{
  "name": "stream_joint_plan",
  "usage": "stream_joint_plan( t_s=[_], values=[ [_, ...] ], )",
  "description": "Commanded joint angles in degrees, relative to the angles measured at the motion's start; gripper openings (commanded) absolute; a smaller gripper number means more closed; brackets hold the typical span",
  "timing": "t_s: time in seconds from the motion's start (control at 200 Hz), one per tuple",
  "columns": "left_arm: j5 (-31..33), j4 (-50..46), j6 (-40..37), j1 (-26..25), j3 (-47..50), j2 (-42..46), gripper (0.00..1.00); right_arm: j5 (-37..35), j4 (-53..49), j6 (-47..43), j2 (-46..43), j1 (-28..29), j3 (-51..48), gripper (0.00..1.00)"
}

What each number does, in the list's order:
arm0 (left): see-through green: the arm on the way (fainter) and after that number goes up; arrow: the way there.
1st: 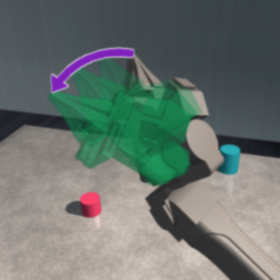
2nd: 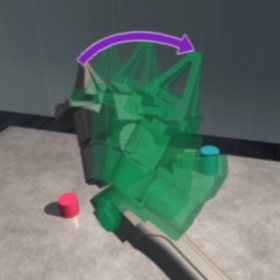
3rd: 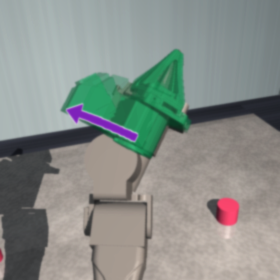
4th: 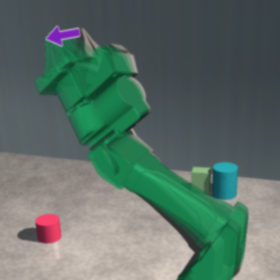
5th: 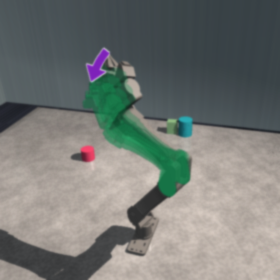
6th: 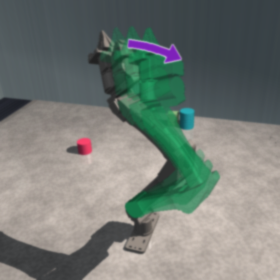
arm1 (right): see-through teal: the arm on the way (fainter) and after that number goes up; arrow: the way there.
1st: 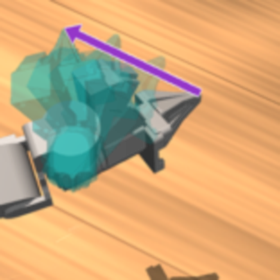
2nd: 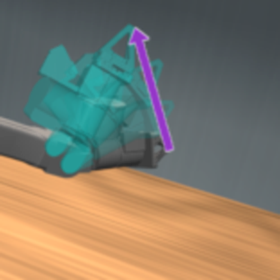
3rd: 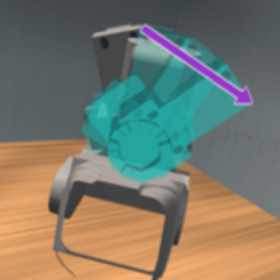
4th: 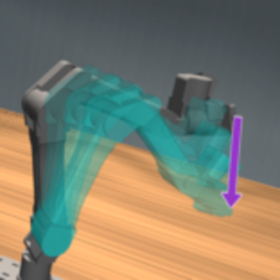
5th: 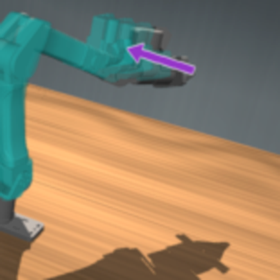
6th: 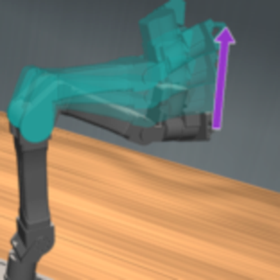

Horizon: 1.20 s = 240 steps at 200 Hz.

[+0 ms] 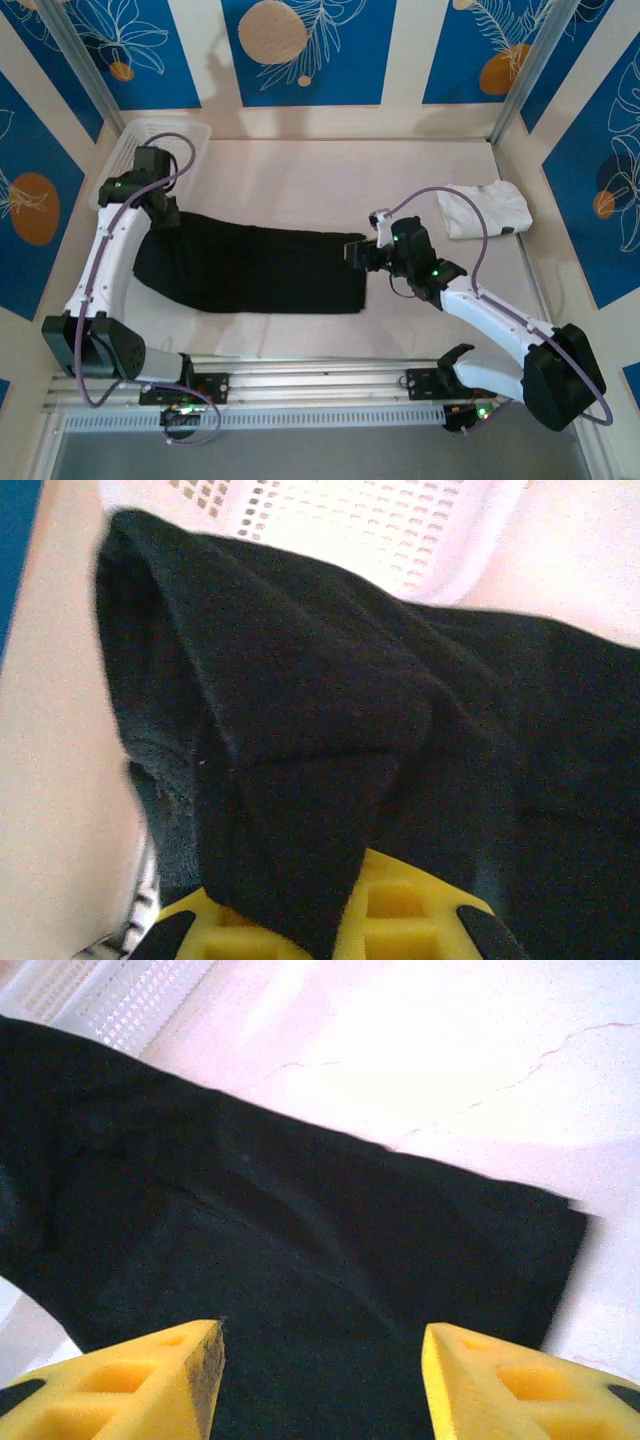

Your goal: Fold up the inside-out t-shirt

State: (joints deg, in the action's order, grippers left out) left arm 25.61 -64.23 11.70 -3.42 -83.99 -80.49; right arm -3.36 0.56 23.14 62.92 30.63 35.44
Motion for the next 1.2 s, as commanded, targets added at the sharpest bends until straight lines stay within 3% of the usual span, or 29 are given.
stream_joint_plan(
  t_s=[0.0, 0.14, 0.285, 0.37, 0.475, 0.6, 0.745, 0.87, 0.99, 1.195],
  values=[
    [1.02, -7.71, 2.46, -6.08, -2.39, -1.65, 0.00, 1.69, -1.22, 1.22, -1.97, -0.72, -0.99, 0.56],
    [-10.71, -2.65, 12.38, -18.35, -1.01, -3.12, 0.00, 1.08, -2.16, 1.12, -2.36, -1.36, -1.04, 0.56],
    [-20.76, 14.32, 24.85, -32.92, 2.78, -8.09, 0.00, 0.01, -3.56, 0.87, -2.92, -2.99, -1.10, 0.56],
    [-26.62, 24.65, 29.86, -37.50, 1.96, -15.27, 0.34, -0.16, -4.16, 1.46, -3.37, -4.38, -1.28, 0.57],
    [-32.68, 26.50, 30.11, -40.30, -5.21, -24.93, 0.54, -3.11, -6.47, 2.58, -3.59, -5.12, -1.08, 0.59],
    [-30.13, 23.05, 25.63, -40.63, -6.20, -23.03, 0.66, -3.87, -8.08, 4.33, -2.57, -5.45, -0.68, 0.62],
    [-23.71, 22.26, 23.67, -37.47, 7.63, -9.71, 0.76, 2.53, -5.11, 6.75, 3.87, -3.53, 1.85, 0.63],
    [-26.84, 25.14, 24.00, -31.92, 19.92, -0.83, 0.76, 3.04, -2.95, 7.69, 12.38, 1.41, 7.23, 0.64],
    [-28.73, 26.49, 24.75, -31.60, 25.23, 0.52, 0.76, 2.79, -1.78, 7.54, 21.78, 3.79, 13.70, 0.64],
    [-26.67, 27.96, 24.15, -31.89, 30.08, 0.92, 0.75, 7.24, -1.43, 8.49, 37.10, 4.94, 24.75, 0.63]
  ],
)
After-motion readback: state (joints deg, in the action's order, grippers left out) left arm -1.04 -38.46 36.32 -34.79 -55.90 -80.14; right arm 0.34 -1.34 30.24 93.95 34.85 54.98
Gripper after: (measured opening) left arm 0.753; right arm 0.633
